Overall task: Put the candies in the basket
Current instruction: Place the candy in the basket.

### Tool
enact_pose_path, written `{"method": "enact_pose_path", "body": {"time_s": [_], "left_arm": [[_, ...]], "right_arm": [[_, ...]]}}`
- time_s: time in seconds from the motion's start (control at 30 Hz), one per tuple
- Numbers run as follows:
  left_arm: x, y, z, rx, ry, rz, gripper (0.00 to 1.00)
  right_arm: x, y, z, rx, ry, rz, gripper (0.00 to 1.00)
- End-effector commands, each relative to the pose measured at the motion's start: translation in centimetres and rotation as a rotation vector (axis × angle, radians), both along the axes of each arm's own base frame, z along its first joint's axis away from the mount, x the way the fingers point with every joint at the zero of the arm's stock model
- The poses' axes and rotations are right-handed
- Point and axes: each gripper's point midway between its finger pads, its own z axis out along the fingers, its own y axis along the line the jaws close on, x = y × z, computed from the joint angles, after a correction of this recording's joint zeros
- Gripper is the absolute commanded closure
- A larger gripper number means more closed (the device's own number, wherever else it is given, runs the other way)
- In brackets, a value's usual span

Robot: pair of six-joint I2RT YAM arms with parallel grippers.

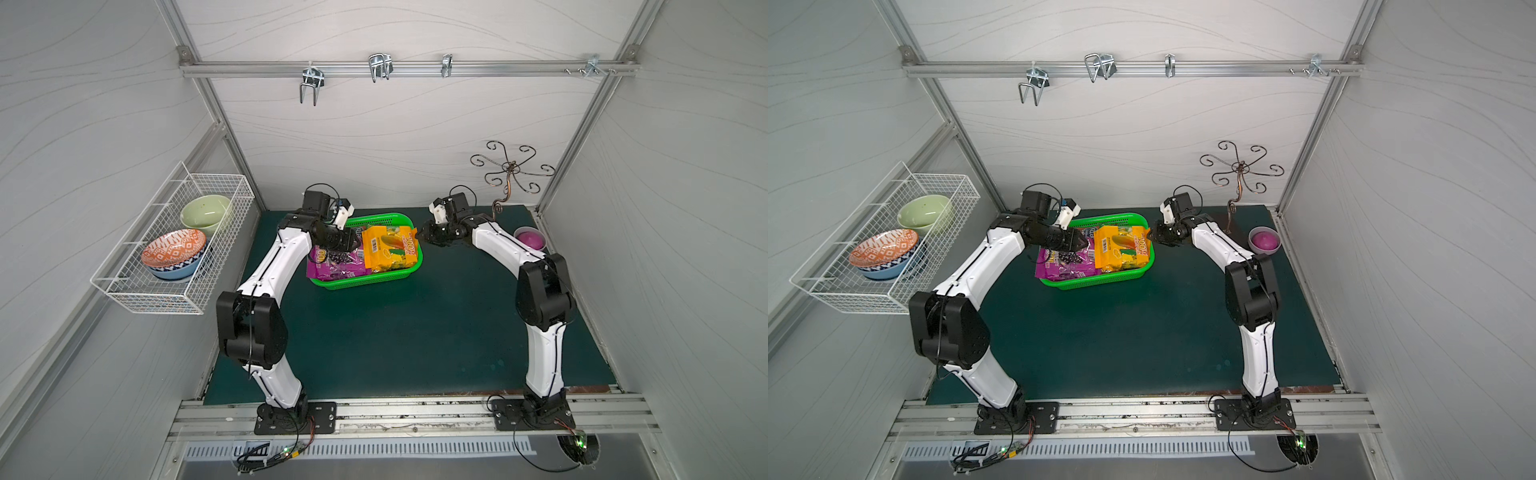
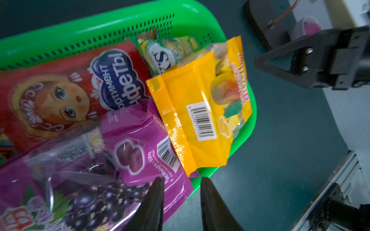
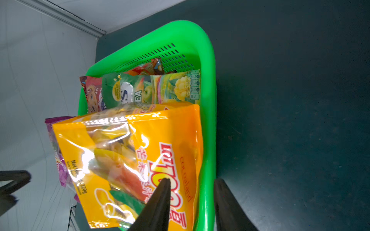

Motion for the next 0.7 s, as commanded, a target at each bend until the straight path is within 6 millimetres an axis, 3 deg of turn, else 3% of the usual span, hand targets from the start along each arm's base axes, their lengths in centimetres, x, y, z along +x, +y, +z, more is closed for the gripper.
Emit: {"method": "enact_pose_path", "body": {"time_s": [0.0, 0.13, 0.23, 0.37, 0.67], "left_arm": [[1.0, -1.1, 3.1, -0.083, -0.045, -0.014, 0.66], [1.3, -3.9, 2.3, -0.095, -0.005, -0.068, 0.67], [1.5, -5.5, 1.2, -0.072, 0.011, -0.092, 0.68], [2.0, -6.3, -1.1, -0.055, 0.043, -0.083, 0.71], [2.5, -6.6, -5.1, 0.001, 0.118, -0.056, 0.83]], "right_arm": [[-0.8, 0.0, 4.5, 0.023, -0.066, 0.036, 0.65], [-1.1, 1.0, 4.8, 0.02, -0.072, 0.064, 0.69], [-1.0, 1.3, 3.9, 0.008, -0.056, 0.07, 0.63], [-1.1, 1.6, 2.5, 0.005, -0.028, 0.081, 0.58], [-1.7, 2.2, -0.7, -0.009, 0.025, 0.111, 0.64]]}}
